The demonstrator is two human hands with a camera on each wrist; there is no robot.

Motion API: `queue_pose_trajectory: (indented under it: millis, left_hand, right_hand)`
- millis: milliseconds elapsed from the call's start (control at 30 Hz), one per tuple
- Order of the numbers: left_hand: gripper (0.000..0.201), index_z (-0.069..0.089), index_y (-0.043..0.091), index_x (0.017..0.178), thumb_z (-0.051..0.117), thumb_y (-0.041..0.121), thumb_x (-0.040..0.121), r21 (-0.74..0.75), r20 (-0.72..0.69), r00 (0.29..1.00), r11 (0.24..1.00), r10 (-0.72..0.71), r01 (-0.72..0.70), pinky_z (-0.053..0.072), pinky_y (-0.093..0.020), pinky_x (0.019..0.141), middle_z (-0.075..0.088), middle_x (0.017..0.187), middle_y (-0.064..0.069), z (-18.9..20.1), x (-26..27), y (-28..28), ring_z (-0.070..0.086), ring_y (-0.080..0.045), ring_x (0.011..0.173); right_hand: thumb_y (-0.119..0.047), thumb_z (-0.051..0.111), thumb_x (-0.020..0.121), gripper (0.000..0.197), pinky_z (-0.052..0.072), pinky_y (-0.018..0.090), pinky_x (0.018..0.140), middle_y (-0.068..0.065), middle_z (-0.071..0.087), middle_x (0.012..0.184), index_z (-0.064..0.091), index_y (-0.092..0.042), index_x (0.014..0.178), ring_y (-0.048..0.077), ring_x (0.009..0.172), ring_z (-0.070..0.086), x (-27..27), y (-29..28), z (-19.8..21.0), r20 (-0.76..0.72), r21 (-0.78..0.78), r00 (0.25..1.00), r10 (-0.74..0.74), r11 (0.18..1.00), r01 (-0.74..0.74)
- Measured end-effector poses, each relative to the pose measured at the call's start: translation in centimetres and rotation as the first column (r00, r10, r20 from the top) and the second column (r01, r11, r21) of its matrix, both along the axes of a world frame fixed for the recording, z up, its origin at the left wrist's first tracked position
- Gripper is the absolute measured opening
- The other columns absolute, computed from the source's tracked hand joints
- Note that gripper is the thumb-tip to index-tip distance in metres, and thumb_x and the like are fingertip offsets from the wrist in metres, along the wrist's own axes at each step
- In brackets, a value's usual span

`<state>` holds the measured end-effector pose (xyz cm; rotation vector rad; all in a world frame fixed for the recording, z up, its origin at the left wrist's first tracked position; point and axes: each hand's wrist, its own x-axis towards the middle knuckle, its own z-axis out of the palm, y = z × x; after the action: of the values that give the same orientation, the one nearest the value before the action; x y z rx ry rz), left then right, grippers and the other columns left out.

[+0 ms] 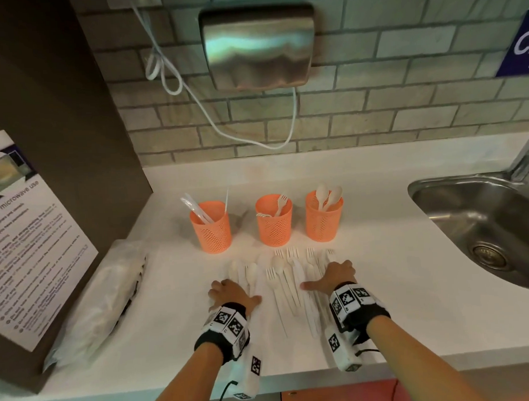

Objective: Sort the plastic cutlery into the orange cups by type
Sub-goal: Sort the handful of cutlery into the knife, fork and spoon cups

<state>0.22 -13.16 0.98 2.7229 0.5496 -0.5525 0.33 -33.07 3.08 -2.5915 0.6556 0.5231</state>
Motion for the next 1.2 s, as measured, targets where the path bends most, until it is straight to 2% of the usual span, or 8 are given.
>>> queue_pose_trajectory:
  millis: [233,367,467,700,900,1067,1133,1200]
  left_hand:
    - [0.076,0.028,0.000,0.130,0.063,0.044,0.079,0.029,0.006,0.999,0.998,0.047,-0.047,0.035,-0.034,0.104,0.040,0.135,-0.017,0.1,1.0,0.0,0.040,-0.029,0.126]
    - [0.065,0.031,-0.001,0.129,0.061,0.035,0.084,-0.022,0.009,0.995,0.994,0.104,-0.103,0.038,-0.035,0.101,0.037,0.135,-0.018,-0.3,1.3,-0.3,0.042,-0.030,0.125]
    - [0.058,0.032,-0.002,0.129,0.060,0.026,0.086,-0.082,0.020,0.988,0.985,0.152,-0.150,0.041,-0.035,0.098,0.035,0.136,-0.020,-0.5,1.2,-0.4,0.044,-0.032,0.122]
    - [0.053,0.031,-0.004,0.127,0.057,0.021,0.087,0.008,0.060,0.988,0.990,0.143,-0.144,0.038,-0.035,0.101,0.048,0.132,-0.019,-0.8,1.1,-0.4,0.047,-0.033,0.123]
    - [0.043,0.040,-0.004,0.126,0.052,0.017,0.090,-0.040,0.069,0.976,0.978,0.207,-0.204,0.040,-0.036,0.100,0.048,0.132,-0.020,-1.0,1.2,-0.2,0.048,-0.034,0.122]
    - [0.042,0.040,-0.004,0.125,0.051,0.020,0.092,-0.116,0.083,0.981,0.979,0.177,-0.167,0.040,-0.036,0.097,0.049,0.131,-0.021,-0.6,1.1,0.4,0.049,-0.035,0.120]
    - [0.044,0.041,-0.004,0.124,0.052,0.022,0.091,-0.161,0.093,0.982,0.976,0.162,-0.145,0.042,-0.037,0.094,0.052,0.128,-0.022,-0.3,1.1,0.7,0.051,-0.036,0.117]
    - [0.041,0.044,-0.003,0.120,0.054,0.023,0.089,-0.232,0.094,0.986,0.966,0.138,-0.113,0.046,-0.036,0.090,0.057,0.121,-0.020,0.0,0.9,1.0,0.055,-0.036,0.110]
  right_hand:
    - [-0.041,0.068,0.079,0.067,0.040,0.033,0.101,0.015,0.048,0.133,0.042,-0.002,0.127,0.028,0.125,0.044,1.1,-1.5,0.0,0.044,0.066,0.999,0.017,0.998,-0.020]
    - [-0.032,0.064,0.083,0.055,0.042,0.032,0.095,0.015,0.053,0.129,0.045,0.001,0.123,0.028,0.121,0.050,1.5,-2.1,-0.1,0.051,0.116,0.997,0.053,0.991,-0.058]
    - [-0.030,0.063,0.085,0.054,0.041,0.031,0.095,0.015,0.052,0.131,0.043,0.002,0.125,0.029,0.121,0.049,1.8,-2.5,-0.3,0.059,0.151,0.996,0.067,0.986,-0.075]
    - [-0.021,0.061,0.085,0.041,0.042,0.027,0.080,0.015,0.057,0.122,0.048,0.002,0.117,0.029,0.113,0.055,2.5,-3.1,-0.8,0.127,0.109,0.984,0.125,0.984,-0.140]
    - [-0.019,0.056,0.088,0.038,0.045,0.032,0.084,0.018,0.059,0.119,0.048,0.002,0.118,0.033,0.110,0.057,2.9,-3.7,-1.4,0.123,0.139,0.983,0.138,0.978,-0.155]
    - [0.000,0.050,0.077,0.009,0.053,0.035,0.071,0.013,0.061,0.073,0.051,0.000,0.085,0.028,0.067,0.058,2.9,-3.8,-1.8,0.074,0.328,0.993,0.091,0.938,-0.111]
    - [-0.003,0.048,0.081,0.006,0.052,0.036,0.061,0.010,0.058,0.060,0.049,-0.002,0.086,0.024,0.051,0.055,2.7,-3.7,-1.8,0.075,0.404,0.996,0.048,0.912,-0.075]
    - [-0.012,0.050,0.084,0.015,0.046,0.031,0.055,0.009,0.058,0.066,0.048,-0.002,0.096,0.019,0.049,0.050,2.6,-3.5,-1.9,0.106,0.427,0.994,0.036,0.901,-0.078]
